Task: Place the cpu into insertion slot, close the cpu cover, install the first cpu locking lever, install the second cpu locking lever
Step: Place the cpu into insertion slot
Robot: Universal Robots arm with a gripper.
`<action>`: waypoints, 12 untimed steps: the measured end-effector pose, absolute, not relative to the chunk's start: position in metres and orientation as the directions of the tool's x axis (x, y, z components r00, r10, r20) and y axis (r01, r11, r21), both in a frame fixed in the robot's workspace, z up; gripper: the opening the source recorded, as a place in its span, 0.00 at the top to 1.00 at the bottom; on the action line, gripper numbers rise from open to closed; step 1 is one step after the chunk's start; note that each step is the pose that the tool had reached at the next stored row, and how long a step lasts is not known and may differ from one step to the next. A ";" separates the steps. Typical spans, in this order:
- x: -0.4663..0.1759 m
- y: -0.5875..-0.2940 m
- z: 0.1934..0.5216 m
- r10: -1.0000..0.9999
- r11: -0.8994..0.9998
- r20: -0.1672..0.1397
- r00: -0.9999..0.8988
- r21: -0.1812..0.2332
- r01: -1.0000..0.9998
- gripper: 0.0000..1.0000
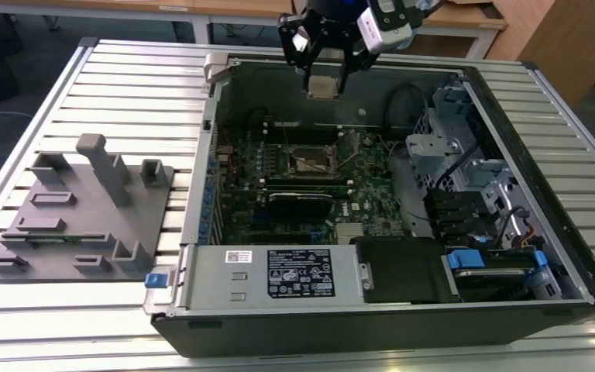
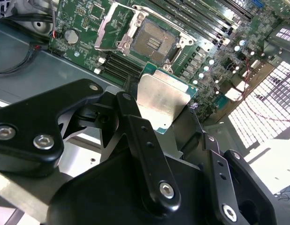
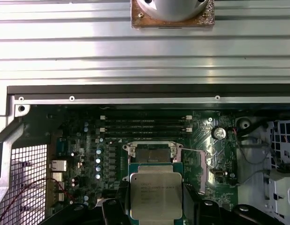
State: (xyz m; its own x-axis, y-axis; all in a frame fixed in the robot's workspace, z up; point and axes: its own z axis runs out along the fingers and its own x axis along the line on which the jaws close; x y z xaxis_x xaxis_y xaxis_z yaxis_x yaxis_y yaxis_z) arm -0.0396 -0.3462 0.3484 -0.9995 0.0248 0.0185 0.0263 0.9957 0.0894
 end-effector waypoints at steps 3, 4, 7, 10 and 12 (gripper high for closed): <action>-0.040 -0.346 0.344 0.025 0.996 0.018 -1.000 0.089 0.026 0.46; -0.040 -0.346 0.343 0.025 0.996 0.018 -1.000 0.089 0.026 0.46; -0.040 -0.346 0.339 0.025 0.996 0.018 -1.000 0.089 0.026 0.46; -0.040 -0.346 0.334 0.025 0.996 0.018 -1.000 0.089 0.026 0.46; -0.040 -0.346 0.332 0.025 0.996 0.018 -1.000 0.089 0.026 0.46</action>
